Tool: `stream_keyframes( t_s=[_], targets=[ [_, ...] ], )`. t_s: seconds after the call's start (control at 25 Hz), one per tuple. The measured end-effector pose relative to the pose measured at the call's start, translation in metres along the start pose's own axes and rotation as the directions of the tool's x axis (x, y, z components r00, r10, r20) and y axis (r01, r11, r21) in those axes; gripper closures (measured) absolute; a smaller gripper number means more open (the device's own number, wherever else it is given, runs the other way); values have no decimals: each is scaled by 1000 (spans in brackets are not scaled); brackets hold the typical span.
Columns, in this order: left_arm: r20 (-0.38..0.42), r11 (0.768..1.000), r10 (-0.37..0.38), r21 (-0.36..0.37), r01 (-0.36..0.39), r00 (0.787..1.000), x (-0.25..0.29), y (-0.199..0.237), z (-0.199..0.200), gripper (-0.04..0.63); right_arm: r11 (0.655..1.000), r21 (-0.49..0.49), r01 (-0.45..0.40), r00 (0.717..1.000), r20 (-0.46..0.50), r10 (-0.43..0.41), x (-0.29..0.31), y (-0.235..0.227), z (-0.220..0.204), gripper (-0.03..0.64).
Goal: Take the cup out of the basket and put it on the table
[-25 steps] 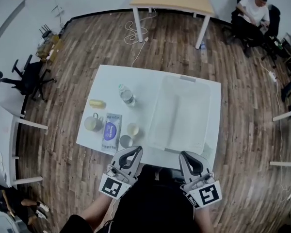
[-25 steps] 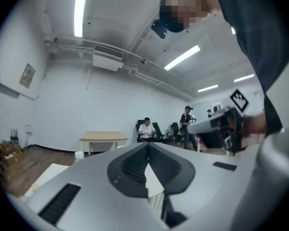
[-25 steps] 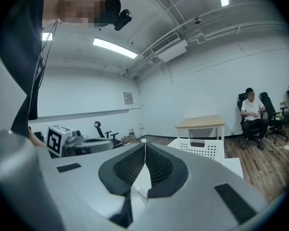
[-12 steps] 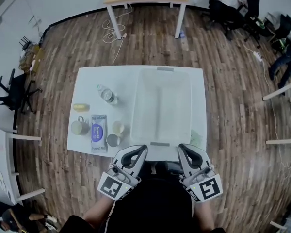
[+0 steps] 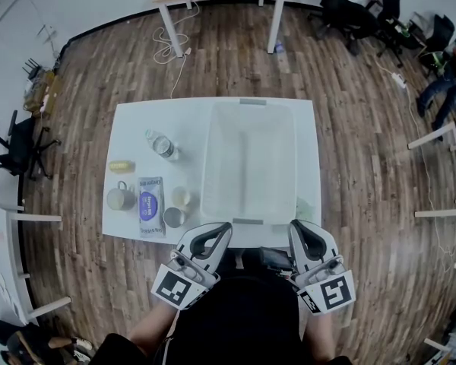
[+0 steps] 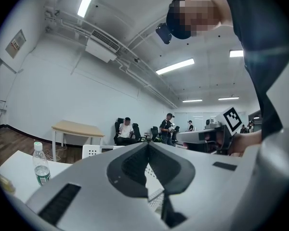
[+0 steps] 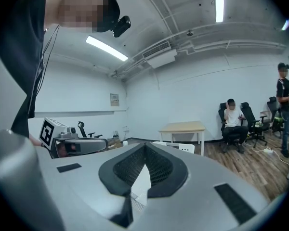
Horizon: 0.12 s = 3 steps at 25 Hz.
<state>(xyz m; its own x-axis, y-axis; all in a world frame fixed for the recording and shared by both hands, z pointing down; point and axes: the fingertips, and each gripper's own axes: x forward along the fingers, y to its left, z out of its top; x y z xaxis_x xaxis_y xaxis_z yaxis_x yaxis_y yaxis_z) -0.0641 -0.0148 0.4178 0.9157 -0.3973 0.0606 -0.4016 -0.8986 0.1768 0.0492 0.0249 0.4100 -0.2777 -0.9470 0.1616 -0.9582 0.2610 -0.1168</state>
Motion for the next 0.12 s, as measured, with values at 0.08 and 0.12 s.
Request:
stream_keyframes(
  t_s=[0.08,0.12],
  targets=[
    [-2,1000,0,-3,0,1000,-1,0,-2,586,1000,-1,3,1000,-4,-3,0,1,-2,592],
    [-3,1000,-1,-5,0,1000,-2,0,-3,586,1000,-1,5,1000,-7,-5,0,2,-3,592]
  ],
)
